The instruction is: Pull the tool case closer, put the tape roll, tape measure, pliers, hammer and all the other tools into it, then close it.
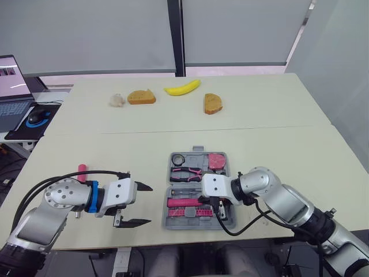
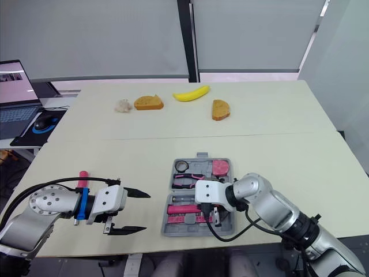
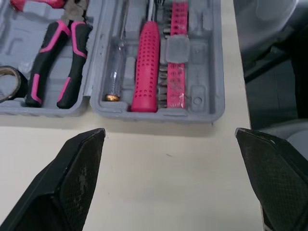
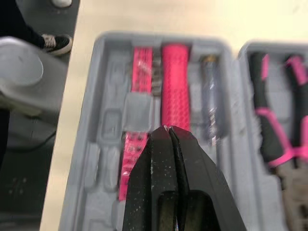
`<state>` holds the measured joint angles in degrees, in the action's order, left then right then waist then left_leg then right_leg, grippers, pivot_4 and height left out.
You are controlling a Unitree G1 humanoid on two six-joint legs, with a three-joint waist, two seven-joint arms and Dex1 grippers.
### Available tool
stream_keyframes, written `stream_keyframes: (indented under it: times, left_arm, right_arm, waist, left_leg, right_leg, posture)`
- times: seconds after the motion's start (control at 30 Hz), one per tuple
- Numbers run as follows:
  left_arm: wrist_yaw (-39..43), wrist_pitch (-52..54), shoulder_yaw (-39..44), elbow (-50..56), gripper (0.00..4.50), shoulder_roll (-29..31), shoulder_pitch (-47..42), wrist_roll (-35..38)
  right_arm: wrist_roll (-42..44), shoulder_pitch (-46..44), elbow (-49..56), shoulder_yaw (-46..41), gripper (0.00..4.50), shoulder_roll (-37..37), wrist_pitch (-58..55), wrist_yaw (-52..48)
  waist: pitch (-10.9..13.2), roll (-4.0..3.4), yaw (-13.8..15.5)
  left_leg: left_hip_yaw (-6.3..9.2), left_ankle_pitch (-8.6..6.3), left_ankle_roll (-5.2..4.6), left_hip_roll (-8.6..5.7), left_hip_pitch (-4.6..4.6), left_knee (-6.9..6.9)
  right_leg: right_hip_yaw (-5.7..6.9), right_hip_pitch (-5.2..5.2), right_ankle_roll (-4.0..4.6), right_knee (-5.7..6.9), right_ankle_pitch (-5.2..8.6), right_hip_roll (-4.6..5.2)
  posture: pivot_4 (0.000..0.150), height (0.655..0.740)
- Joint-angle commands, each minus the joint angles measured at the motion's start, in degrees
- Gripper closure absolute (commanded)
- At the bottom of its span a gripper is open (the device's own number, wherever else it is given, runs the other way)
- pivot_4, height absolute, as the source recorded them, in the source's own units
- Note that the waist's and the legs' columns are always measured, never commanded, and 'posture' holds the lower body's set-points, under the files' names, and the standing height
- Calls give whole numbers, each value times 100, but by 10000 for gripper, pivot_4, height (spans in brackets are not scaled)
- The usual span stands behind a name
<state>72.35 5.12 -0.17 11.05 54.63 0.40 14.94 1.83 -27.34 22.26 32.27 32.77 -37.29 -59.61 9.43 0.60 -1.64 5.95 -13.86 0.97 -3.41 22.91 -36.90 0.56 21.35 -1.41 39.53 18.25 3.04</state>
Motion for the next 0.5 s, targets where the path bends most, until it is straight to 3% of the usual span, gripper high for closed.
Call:
stream_keyframes:
  times: [0.03,0.17,0.27,0.33,0.5]
  left_arm:
    - [-358,203,708,-99,0,-232,140,519]
    - [-757,248,1246,-253,0,-500,335,682]
    - [-1268,444,1882,-753,0,-664,473,770]
    - [-1907,465,2477,-1308,0,-881,446,797]
    - [-2894,163,3300,-2623,0,-1076,350,639]
  right_arm:
    - [310,343,579,-870,44891,336,-220,162]
    - [512,899,936,-1678,44891,758,-336,372]
    - [719,1899,1096,-3019,44891,1225,-211,442]
    - [668,2846,898,-4173,44891,1326,116,617]
    - [427,4211,257,-5421,44891,991,1656,1142]
  waist:
    - [0,-1,13]
    - [0,4,41]
    - [1,4,50]
    - [1,5,102]
    - [-7,23,138]
  left_leg:
    - [0,0,0,0,-1,0]
    - [0,0,0,-4,2,0]
    - [1,-1,0,-3,2,3]
    - [2,-1,0,-3,2,6]
    - [-7,-1,-1,0,-8,4]
  right_leg:
    - [0,0,0,0,0,0]
    - [1,-4,0,-12,0,6]
    - [2,-5,0,-12,0,6]
    - [4,-7,0,-17,0,6]
    - [0,-21,-1,-23,0,5]
  posture:
    - [1500,7361]
    - [1500,7361]
    - [1500,7361]
    - [1500,7361]
    - [1500,7361]
